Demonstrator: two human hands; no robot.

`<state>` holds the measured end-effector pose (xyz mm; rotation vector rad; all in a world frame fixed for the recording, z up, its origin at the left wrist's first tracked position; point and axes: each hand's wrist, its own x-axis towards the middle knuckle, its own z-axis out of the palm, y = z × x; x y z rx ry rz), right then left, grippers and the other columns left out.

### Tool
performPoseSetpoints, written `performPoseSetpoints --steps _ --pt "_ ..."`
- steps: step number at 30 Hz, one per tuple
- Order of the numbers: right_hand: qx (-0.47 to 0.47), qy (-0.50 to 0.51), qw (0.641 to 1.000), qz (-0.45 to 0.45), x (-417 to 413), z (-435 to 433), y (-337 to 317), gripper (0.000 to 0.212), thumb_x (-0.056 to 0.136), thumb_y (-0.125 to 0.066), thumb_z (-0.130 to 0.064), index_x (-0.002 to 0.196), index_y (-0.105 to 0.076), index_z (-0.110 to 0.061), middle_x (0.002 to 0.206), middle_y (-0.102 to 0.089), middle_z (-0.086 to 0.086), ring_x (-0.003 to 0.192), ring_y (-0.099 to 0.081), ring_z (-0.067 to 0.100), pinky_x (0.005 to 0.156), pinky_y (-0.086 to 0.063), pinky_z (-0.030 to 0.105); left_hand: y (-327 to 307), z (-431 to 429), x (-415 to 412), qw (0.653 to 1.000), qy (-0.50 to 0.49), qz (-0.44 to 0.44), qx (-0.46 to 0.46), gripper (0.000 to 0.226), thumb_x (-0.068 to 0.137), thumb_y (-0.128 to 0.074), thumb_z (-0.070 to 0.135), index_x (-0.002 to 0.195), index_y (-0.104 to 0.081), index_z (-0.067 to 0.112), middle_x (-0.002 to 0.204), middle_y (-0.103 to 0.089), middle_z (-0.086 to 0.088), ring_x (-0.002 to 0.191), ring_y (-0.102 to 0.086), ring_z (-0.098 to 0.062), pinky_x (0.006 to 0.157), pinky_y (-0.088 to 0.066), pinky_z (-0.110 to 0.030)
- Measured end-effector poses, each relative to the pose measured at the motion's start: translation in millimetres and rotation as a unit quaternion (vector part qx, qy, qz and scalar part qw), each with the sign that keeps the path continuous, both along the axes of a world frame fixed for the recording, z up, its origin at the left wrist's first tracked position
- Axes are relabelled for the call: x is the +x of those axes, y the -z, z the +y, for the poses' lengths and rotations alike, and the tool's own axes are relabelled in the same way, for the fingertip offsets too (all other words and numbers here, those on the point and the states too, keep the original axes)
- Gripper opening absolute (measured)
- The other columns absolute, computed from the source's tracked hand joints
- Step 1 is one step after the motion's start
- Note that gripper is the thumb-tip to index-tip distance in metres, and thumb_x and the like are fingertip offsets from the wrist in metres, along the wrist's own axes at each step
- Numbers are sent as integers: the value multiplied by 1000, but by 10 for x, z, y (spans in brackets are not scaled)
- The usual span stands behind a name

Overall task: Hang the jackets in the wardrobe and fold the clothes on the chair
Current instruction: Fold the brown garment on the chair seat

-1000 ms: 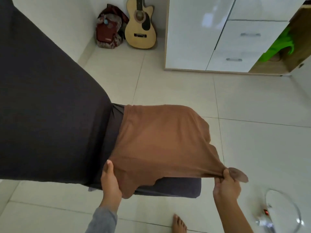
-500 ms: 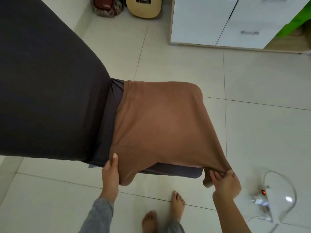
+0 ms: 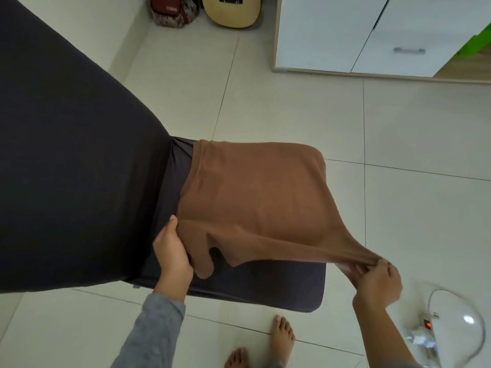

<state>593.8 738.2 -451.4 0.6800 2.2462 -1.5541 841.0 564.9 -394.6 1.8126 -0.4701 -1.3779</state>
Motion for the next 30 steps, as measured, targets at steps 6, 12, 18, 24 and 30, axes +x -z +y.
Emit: performPoseSetpoints --steps 6,12,18,24,30 --pt "-134 -115 984 14 -525 -725 -292 20 99 -39 -14 103 -58 -19 103 -57 2 107 -59 18 77 -54 17 -154 -726 -505 991 5 120 -65 23 100 -44 18 115 -58 7 99 -63 -4 85 -63 -10 66 -53 -18" --pt "-69 -351 934 3 -593 -945 -65 43 94 -51 -24 136 -43 -27 127 -45 -13 115 -50 9 92 -47 32 140 -740 -577 971 212 -54 -102 41 98 -46 31 139 -42 28 137 -46 12 123 -44 -3 104 -32 -24" --pt "39 -336 924 -176 -313 -722 349 11 91 -51 -14 88 -58 -6 95 -60 11 96 -59 25 89 -51 41 666 -439 -268 992 9 -6 125 5 94 -52 10 96 -55 7 89 -56 -6 89 -58 -21 83 -47 -31" --pt "-113 -104 943 -296 -360 -811 346 19 93 -55 -8 108 -56 3 106 -57 11 99 -60 20 79 -54 24 750 -559 -320 986 -6 111 124 32 94 -56 17 123 -51 4 112 -57 -14 105 -58 -23 88 -47 -32" --pt "-161 -86 915 -361 -324 -1019 281 43 89 -64 -21 126 -50 -5 90 -56 7 78 -58 16 72 -50 28 798 -648 -395 984 -19 111 140 33 96 -51 31 123 -51 11 100 -59 -2 87 -59 -13 78 -48 -24"
